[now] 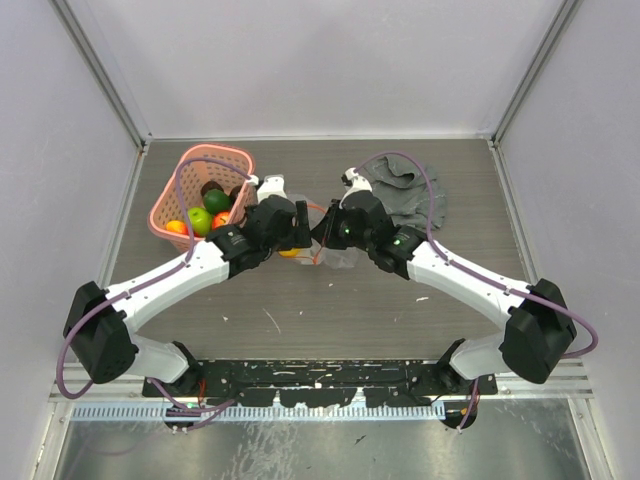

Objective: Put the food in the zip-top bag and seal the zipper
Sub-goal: Place the fake vegetable in the zipper food storage bag.

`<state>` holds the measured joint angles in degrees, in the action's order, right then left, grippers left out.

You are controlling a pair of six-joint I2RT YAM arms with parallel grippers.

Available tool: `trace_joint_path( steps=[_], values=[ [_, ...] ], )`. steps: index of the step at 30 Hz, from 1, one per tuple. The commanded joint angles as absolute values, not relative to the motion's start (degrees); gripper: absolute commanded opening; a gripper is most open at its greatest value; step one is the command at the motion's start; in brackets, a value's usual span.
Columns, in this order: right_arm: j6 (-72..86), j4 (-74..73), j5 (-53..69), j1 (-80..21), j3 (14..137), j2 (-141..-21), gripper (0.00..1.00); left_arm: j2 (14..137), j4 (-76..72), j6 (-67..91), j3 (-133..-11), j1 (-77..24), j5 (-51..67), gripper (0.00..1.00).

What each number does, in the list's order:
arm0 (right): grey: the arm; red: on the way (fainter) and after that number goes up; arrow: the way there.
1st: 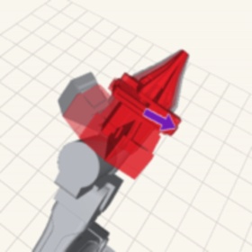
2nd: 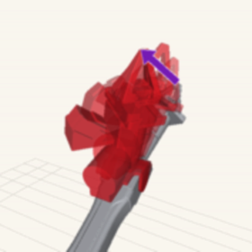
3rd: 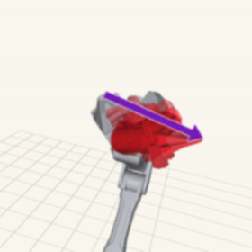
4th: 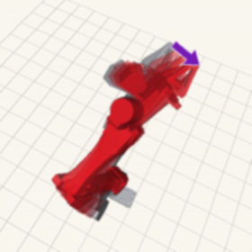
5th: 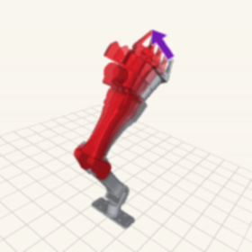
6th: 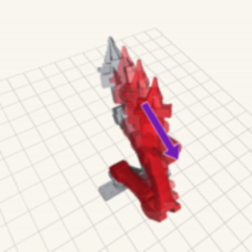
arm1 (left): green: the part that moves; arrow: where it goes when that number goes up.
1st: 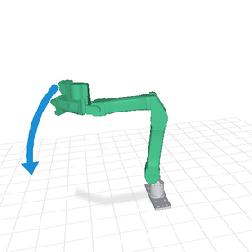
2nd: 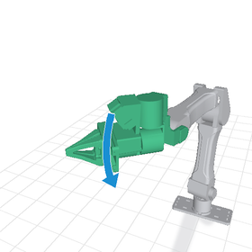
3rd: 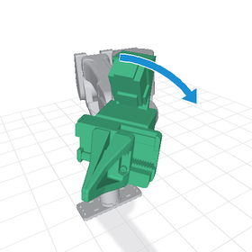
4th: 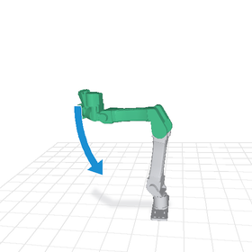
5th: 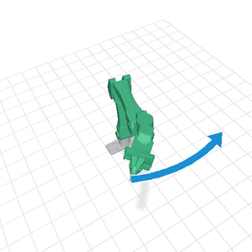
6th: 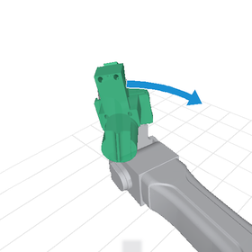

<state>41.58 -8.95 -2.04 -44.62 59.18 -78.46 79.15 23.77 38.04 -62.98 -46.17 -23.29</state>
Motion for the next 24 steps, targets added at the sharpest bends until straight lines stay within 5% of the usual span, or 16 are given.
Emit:
trace_joint_path(
  steps=[1, 13, 24],
  values=[
    [43.1, -3.8, 0.7, -44.5, 58.8, -76.2, 0.00, 77.5, 20.8, 38.4, -66.1, -47.2, -22.5, 0.87],
    [44.6, -2.2, 2.9, -42.4, 56.5, -75.0, 0.00, 73.3, 20.1, 40.3, -65.2, -46.9, -19.9, 0.98],
    [46.0, -0.9, 5.0, -40.7, 55.0, -74.5, 0.00, 70.0, 18.1, 43.9, -61.3, -43.2, -14.4, 0.96]
  ],
)
